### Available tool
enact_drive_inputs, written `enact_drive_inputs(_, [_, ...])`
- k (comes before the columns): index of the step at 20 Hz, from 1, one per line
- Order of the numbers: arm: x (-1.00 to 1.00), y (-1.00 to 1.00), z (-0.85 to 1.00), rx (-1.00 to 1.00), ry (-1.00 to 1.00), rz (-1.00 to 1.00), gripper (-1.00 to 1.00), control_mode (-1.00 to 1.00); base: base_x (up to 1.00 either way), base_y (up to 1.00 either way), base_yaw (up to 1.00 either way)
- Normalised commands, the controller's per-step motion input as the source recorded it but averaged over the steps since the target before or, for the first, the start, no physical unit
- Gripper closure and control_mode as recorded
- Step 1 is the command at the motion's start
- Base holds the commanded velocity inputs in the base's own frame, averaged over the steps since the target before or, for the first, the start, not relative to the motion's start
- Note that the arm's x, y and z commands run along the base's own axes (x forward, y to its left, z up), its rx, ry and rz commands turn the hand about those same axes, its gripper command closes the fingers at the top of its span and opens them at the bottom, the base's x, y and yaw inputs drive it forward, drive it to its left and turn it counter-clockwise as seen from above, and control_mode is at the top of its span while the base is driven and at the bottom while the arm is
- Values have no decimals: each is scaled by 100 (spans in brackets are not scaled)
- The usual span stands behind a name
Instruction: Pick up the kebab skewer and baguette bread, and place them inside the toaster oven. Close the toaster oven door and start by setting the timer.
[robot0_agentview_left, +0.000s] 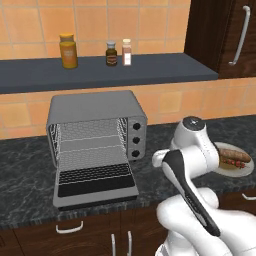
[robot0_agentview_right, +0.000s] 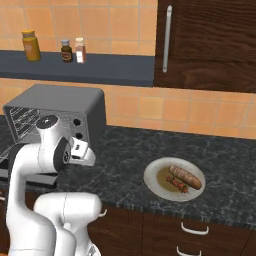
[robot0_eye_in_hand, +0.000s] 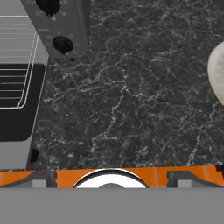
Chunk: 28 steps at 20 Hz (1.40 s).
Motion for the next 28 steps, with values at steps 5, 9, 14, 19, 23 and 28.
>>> enact_drive_inputs(5, [0,-100,-5,-7,2,4,-100,-100,0,0,0])
enact_drive_inputs(9, [1,-100,-16,0,7,3,-100,-100,0,0,0])
enact_drive_inputs(14, [5,-100,-25,0,4,0,-100,-100,0,0,0])
enact_drive_inputs(19, [43,-100,-17,1,9,-2,-100,-100,0,0,0])
enact_drive_inputs(23, [75,-100,-6,0,20,-11,-100,-100,0,0,0])
enact_drive_inputs(28, [64,-100,-10,0,10,-7,-100,-100,0,0,0])
